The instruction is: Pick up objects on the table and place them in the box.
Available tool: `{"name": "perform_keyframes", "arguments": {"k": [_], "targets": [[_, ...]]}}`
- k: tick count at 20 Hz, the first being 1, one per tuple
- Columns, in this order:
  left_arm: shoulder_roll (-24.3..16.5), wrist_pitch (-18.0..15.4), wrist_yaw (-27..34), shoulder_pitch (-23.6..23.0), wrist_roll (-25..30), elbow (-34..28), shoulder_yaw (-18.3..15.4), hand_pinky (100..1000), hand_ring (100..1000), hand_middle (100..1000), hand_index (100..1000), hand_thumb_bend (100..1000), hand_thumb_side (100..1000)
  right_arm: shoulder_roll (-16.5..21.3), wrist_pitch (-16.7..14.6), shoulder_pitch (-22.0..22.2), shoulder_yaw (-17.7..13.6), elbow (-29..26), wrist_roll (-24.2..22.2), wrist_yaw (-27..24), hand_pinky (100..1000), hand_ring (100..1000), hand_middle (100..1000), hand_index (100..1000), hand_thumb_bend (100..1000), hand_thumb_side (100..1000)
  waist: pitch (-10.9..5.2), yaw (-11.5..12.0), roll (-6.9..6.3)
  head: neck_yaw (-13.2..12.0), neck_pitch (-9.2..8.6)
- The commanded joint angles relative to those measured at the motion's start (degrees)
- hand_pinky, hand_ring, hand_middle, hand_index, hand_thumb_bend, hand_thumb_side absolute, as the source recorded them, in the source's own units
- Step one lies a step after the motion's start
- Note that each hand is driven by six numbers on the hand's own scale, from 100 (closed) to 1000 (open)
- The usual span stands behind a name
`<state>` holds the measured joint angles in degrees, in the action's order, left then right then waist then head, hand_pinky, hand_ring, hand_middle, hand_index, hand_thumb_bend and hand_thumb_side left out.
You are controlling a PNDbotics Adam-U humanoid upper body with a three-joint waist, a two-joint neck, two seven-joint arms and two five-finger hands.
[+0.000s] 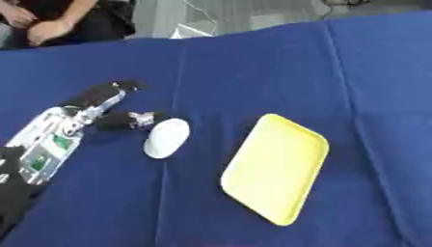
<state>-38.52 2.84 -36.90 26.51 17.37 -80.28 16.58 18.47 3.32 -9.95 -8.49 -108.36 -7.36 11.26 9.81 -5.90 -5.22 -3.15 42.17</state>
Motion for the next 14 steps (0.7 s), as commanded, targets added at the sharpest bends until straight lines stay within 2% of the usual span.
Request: {"name": "perform_keyframes", "arguments": {"k": [1, 10, 14], "targets": [[-0.9, -0.6, -0.8, 1.0, 0.5, 0.0, -0.5, 965, 961, 936, 984, 661, 1000, 0.9, 0.0, -0.6, 0.0, -1.0, -0.2, 0.0, 862, 865, 929, 1000, 341, 934, -0.72, 0.0, 0.31, -0.4, -0.06], [-1.5, -5.5, -3.0, 2.1, 4.7, -0.9, 0.5, 986, 972, 926, 982, 627, 1000, 0.9, 0.0, -0.6, 0.0, -0.9, -0.2, 0.0, 864, 865, 930, 1000, 341, 933, -0.73, 0.0, 0.27, -0.4, 0.08], [-1.5, -6.2, -3.2, 2.3, 6.0, -1.6, 0.4, 988, 971, 926, 979, 622, 1000, 0.9, 0.0, -0.5, 0.0, -0.9, -0.2, 0.0, 864, 865, 930, 1000, 341, 933, -0.71, 0.0, 0.27, -0.3, 0.01]]}}
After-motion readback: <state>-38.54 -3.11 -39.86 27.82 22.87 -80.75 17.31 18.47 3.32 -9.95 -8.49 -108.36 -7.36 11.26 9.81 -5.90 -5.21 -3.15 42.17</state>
